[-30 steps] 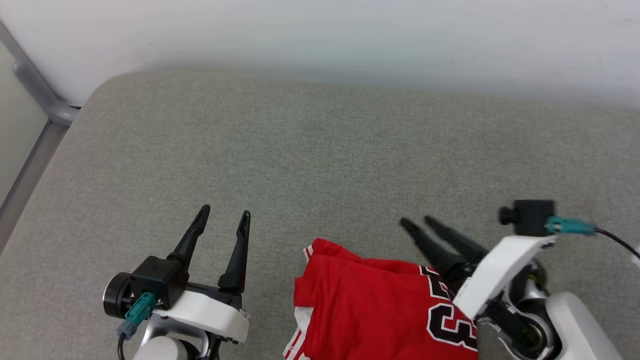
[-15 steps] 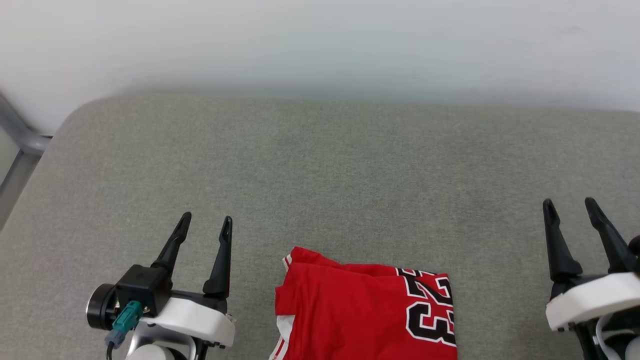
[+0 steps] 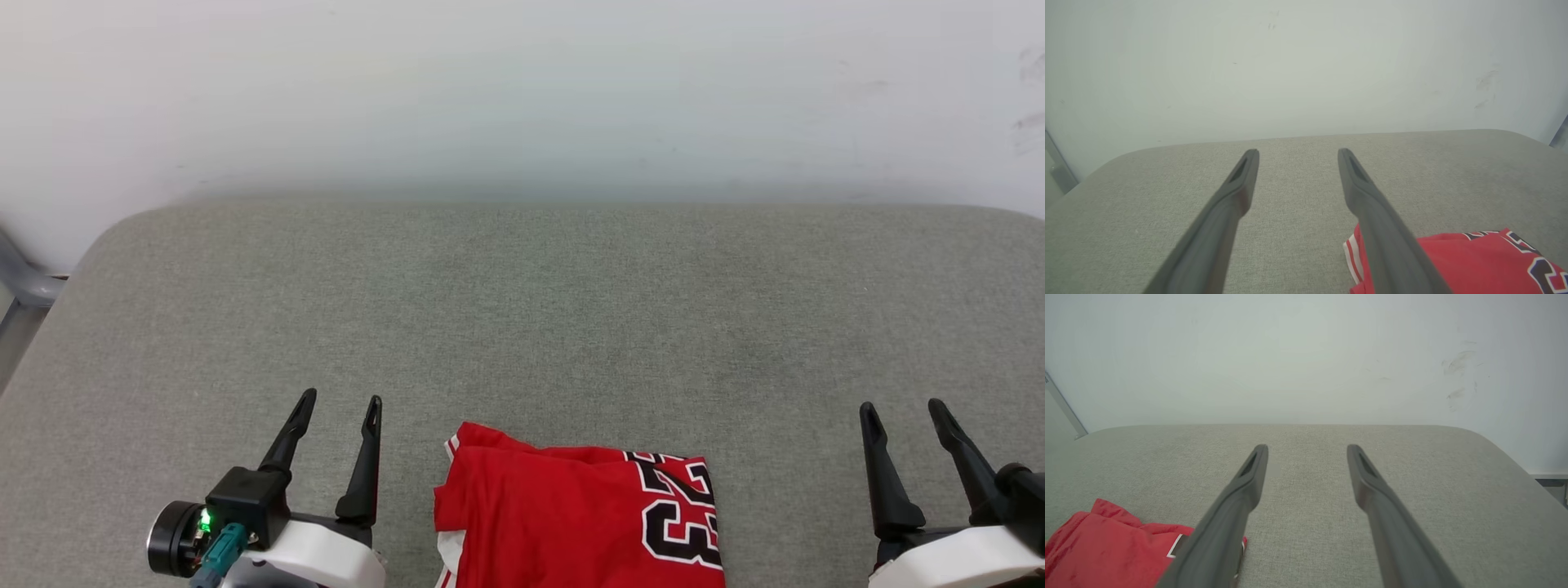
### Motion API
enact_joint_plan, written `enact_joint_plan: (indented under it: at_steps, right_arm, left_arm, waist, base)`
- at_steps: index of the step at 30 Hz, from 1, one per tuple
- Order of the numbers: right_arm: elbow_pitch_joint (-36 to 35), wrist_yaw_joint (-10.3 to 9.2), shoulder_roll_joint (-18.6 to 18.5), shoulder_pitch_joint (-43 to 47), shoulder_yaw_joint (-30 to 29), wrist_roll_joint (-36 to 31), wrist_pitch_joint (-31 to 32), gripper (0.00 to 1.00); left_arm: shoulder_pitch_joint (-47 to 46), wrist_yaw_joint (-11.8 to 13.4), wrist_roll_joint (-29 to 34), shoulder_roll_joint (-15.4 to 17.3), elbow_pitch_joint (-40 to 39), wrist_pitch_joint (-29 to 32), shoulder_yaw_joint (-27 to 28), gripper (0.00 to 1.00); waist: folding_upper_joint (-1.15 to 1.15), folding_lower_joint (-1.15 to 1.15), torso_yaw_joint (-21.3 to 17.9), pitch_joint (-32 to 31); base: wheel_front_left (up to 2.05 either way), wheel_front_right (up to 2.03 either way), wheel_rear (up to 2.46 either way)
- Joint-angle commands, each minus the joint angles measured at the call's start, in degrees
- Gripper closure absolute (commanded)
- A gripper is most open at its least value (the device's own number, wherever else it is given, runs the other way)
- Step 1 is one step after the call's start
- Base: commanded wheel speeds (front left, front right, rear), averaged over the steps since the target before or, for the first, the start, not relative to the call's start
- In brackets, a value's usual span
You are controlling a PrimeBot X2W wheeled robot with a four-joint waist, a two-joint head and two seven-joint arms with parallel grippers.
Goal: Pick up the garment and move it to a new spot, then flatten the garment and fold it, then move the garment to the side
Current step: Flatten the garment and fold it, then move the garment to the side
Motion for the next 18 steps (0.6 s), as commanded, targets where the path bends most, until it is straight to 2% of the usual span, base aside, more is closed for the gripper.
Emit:
enact_joint_plan:
  at_steps: [1,8,10,13,18]
  right_arm:
    - [-0.5,-0.03,0.3,0.8,0.1,0.5,0.0,0.0]
    - [-1.0,-0.03,0.5,0.8,-1.1,1.8,1.9,0.0]
    - [-0.2,-0.03,0.5,0.8,-2.1,4.0,3.2,0.0]
    - [2.5,-0.03,0.5,0.3,-4.5,8.5,7.9,0.0]
    - [8.9,-0.03,-1.1,-1.6,-6.4,15.4,19.8,0.0]
  left_arm:
    - [0.6,-0.1,0.3,-0.2,0.0,-0.4,0.4,0.0]
    - [0.5,-0.5,0.6,-0.4,0.5,-0.4,1.1,0.0]
    - [0.4,-0.5,0.5,-0.5,0.6,-0.4,1.5,0.0]
    - [-0.1,-0.5,0.3,-0.9,0.2,-0.4,2.3,0.0]
    - [-1.7,-1.4,0.3,-1.8,0.0,-0.4,3.0,0.0]
  waist:
    - [-0.01,0.0,0.0,-0.1]
    - [-0.01,0.0,0.3,-0.2]
    - [-0.01,0.0,0.5,-0.1]
    - [-0.01,0.0,1.0,0.6]
    - [-0.01,0.0,2.6,2.8]
  base:
    - [0.0,0.0,0.0]
    - [0.0,0.0,0.0]
    - [0.0,0.0,0.0]
    - [0.0,0.0,0.0]
    - [0.0,0.0,0.0]
